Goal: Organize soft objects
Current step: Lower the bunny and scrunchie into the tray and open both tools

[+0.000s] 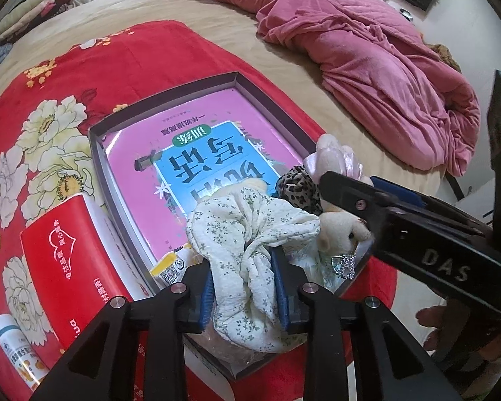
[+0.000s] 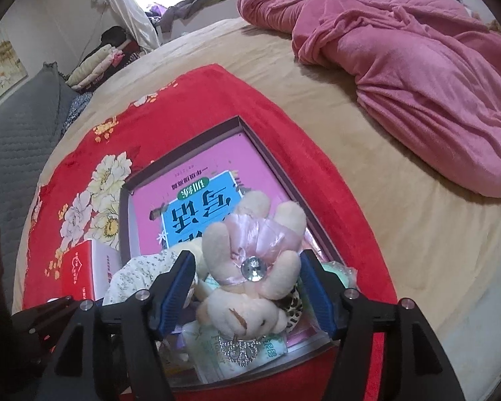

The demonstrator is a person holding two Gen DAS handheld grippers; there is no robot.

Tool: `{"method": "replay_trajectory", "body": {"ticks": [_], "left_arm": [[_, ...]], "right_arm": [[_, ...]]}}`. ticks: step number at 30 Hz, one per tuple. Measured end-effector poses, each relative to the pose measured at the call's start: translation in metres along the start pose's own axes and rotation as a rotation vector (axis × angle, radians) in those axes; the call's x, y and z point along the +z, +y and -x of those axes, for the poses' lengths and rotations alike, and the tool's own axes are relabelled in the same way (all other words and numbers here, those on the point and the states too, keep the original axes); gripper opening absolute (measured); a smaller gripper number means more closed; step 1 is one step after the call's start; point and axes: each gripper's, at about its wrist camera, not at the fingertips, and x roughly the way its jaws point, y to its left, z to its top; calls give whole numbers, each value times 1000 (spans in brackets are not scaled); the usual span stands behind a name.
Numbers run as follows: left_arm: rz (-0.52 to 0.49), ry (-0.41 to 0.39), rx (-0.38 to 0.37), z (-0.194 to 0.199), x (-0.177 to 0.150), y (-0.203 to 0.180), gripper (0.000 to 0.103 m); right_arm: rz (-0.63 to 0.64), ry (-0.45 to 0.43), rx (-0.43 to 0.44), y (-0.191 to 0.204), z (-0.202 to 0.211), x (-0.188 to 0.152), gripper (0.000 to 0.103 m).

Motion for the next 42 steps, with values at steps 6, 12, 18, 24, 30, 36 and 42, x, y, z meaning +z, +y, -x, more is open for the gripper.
{"method": "replay_trajectory", "body": {"ticks": [6, 12, 18, 24, 30, 36, 42], "left_arm": [[4, -3, 8, -2, 4, 0, 31], [4, -6, 23, -3, 9, -1, 32], [14, -6, 15, -5, 5, 4, 49], [22, -3, 15, -5, 4, 7, 59], [29, -3, 14, -4, 6, 10, 66], [7, -7, 6, 0, 8, 7, 73], [0, -2, 0, -1, 5, 5, 75]], "right_arm": [[-22, -26, 6, -5, 14, -2, 64], [-16, -51, -18, -4, 25, -6, 64], [-16, -58, -33, -4, 29, -10, 64], [-33, -69, -32, -8, 34, -12, 65], [-38, -76, -40, -8, 38, -11, 65], [-42, -85, -39, -7, 42, -12, 65], [-77, -99, -35, -13, 48, -11, 66]]}}
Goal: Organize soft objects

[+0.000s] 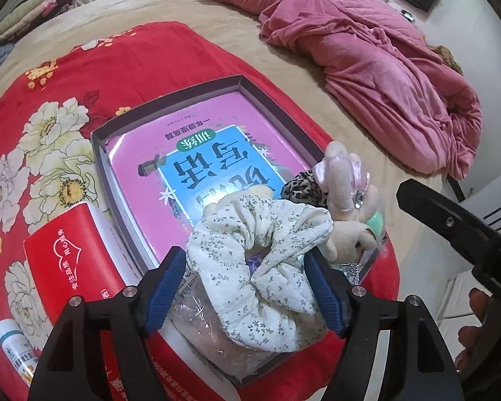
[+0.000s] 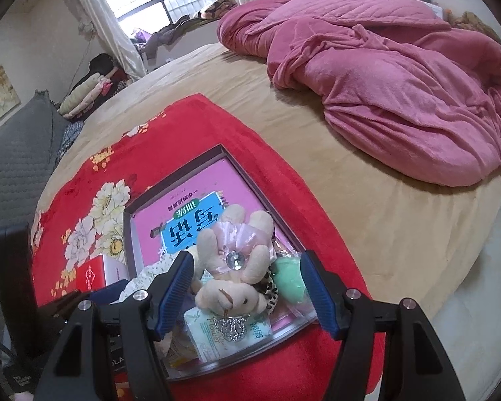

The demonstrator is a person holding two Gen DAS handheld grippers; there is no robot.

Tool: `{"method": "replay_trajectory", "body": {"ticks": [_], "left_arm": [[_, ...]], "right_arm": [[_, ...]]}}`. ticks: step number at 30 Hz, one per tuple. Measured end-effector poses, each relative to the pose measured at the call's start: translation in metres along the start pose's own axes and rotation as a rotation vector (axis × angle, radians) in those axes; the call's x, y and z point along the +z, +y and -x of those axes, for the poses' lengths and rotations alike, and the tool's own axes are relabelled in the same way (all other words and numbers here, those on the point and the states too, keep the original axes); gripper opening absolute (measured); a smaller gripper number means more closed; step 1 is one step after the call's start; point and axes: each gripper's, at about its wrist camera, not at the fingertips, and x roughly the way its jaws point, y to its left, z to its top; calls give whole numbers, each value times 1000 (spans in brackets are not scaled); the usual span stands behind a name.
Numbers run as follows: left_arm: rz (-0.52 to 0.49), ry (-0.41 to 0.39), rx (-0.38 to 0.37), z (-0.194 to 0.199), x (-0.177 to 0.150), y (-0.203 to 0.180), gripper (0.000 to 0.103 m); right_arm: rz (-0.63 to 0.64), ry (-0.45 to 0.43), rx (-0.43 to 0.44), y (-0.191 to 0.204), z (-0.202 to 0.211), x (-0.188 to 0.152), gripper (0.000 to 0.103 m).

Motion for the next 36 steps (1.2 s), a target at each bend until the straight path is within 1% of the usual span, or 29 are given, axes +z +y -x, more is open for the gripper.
{"method": "replay_trajectory", "body": {"ticks": [3, 6, 9, 12, 14, 17, 21, 28, 33, 36], "left_arm": [[5, 8, -8, 2, 0, 0, 78], [8, -11, -6, 8, -1, 1, 78], [30, -10, -17, 12, -2, 5, 78], [47, -6, 3, 15, -3, 11, 79], [54, -14, 8, 18, -4, 14, 79], [75, -35, -15, 27, -5, 21, 79], [86, -58, -16, 38, -7, 26, 79], [121, -103, 15, 65, -15, 37, 79], [123, -129, 42, 86, -25, 44, 79], [123, -148, 53, 100, -33, 48, 79]], "right_arm": [[-7, -2, -13, -2, 2, 1, 66], [-11, -7, -32, -2, 4, 1, 67], [-7, -8, -45, -2, 6, 2, 69], [-2, -8, -52, 1, 9, 3, 70], [0, -14, -55, 3, 12, 4, 70], [11, -20, -55, 8, 15, 3, 70], [31, -21, -61, 18, 20, 1, 70], [67, -40, -63, 39, 38, -7, 70], [102, -64, -66, 57, 55, -15, 73], [100, -74, -69, 65, 64, -20, 74]]}}
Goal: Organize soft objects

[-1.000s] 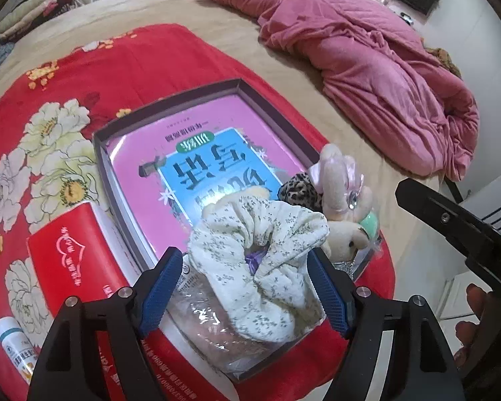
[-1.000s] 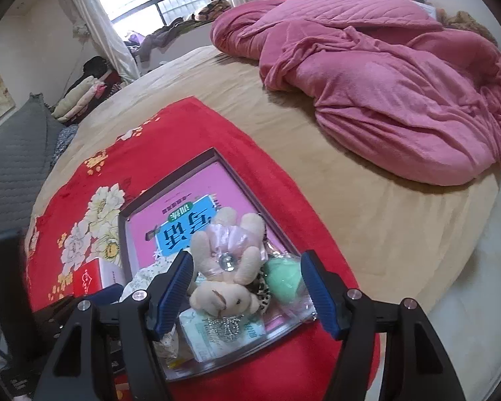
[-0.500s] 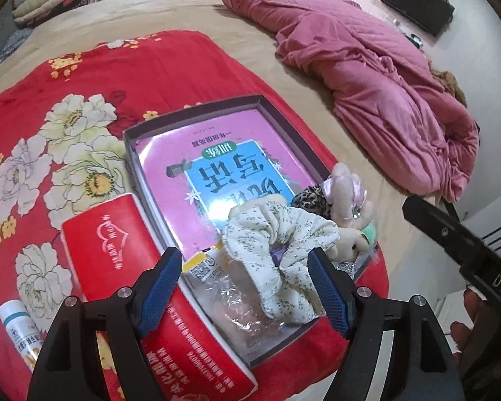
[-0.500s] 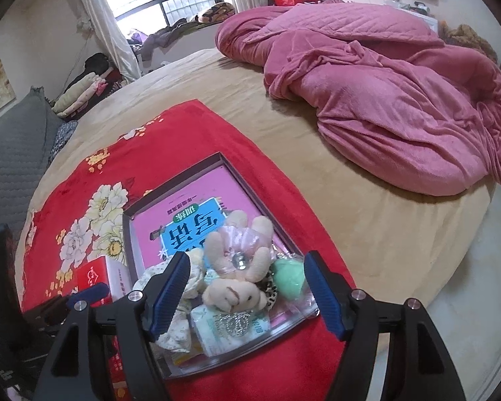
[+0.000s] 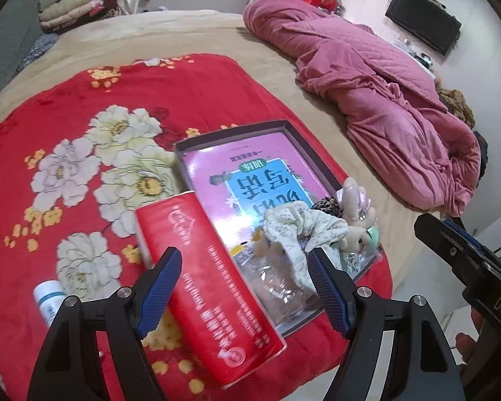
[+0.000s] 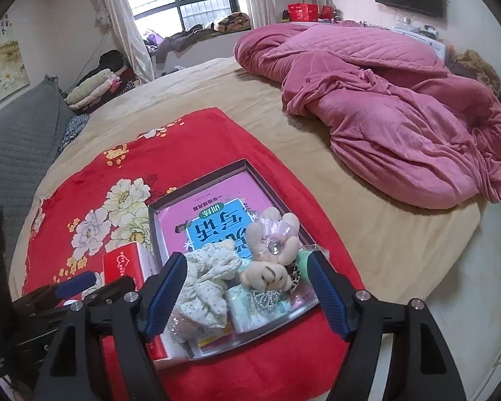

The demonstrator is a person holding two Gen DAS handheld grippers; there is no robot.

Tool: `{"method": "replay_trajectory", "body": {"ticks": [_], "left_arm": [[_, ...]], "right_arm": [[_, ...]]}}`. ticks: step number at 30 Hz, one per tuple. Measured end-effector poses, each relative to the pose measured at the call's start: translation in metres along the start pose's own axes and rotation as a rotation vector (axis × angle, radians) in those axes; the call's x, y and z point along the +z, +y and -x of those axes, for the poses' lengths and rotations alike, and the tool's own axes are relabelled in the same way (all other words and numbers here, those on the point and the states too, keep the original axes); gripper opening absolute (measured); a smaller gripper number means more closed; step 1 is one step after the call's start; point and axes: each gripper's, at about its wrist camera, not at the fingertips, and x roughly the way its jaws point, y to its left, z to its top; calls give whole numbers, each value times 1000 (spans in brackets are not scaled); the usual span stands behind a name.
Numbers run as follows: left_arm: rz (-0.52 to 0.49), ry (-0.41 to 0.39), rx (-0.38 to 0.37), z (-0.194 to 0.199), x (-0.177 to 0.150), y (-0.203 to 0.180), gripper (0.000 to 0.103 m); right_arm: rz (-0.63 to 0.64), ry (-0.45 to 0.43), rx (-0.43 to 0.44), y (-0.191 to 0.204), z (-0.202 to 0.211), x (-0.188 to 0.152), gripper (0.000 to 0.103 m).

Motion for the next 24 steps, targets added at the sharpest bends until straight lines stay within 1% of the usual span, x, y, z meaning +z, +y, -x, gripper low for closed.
{"method": "replay_trajectory", "body": {"ticks": [5, 9, 14, 20, 24], "left_arm": [[-12, -26, 10, 25, -11, 9, 79], [-18, -46, 11, 43, -21, 14, 79], [-38, -69, 21, 63, -34, 17, 79], [-64, -98, 14, 88, -49, 18, 79], [-72, -107, 21, 99, -60, 19, 79]], "right_arm": [[1, -13, -2, 11, 16, -8, 75], [5, -31, -22, 21, 32, -18, 77], [3, -49, -39, 31, 53, -30, 79], [-11, -84, -58, 36, 83, -47, 80], [-26, -100, -98, 38, 96, -62, 81]]}}
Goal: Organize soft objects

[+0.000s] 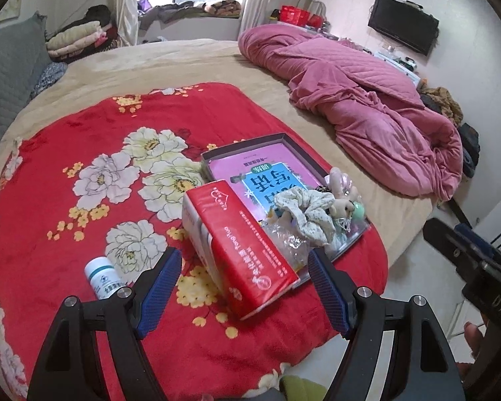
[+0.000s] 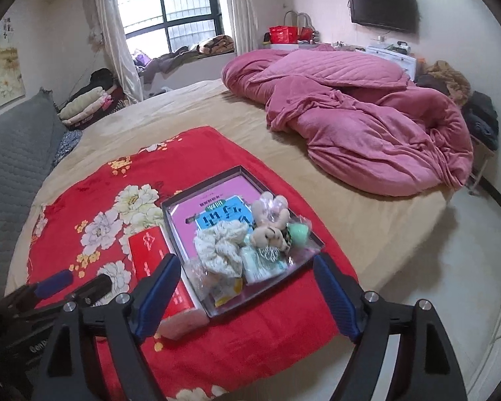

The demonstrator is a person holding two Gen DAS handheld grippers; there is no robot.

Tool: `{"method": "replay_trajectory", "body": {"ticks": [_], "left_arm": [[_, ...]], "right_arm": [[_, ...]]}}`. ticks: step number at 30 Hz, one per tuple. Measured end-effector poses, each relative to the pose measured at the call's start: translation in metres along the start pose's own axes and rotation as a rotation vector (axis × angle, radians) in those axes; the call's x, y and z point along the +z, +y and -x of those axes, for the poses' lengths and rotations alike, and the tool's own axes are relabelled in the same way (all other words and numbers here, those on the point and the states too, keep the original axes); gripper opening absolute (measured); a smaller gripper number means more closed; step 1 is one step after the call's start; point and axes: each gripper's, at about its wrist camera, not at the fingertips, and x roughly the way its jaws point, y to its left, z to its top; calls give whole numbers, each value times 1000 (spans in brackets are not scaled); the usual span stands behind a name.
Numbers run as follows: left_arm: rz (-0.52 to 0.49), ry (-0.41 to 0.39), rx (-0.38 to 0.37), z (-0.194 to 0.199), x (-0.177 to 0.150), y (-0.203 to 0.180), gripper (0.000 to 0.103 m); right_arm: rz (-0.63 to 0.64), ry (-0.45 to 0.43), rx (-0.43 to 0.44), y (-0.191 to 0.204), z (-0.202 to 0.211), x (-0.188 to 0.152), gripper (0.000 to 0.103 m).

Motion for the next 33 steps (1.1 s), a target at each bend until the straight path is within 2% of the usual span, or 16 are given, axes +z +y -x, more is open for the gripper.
{"method": "replay_trajectory", "body": {"ticks": [7, 15, 24, 28, 33], "left_arm": [[-4, -6, 9, 15, -18, 1, 79], [2, -1, 10, 27, -39, 0, 79], [-6, 1, 35, 39, -55, 4, 79], [-2, 14, 55, 38, -65, 7, 79], [11, 25, 69, 37, -73, 12, 79]], "right_arm": [[18, 19, -19, 9, 9, -28, 81], [25, 17, 13, 22, 26, -59, 81], [3, 13, -9, 24, 42, -78, 81], [-3, 66, 7, 19, 33, -87, 81], [30, 84, 8, 21, 30, -99, 81]]}}
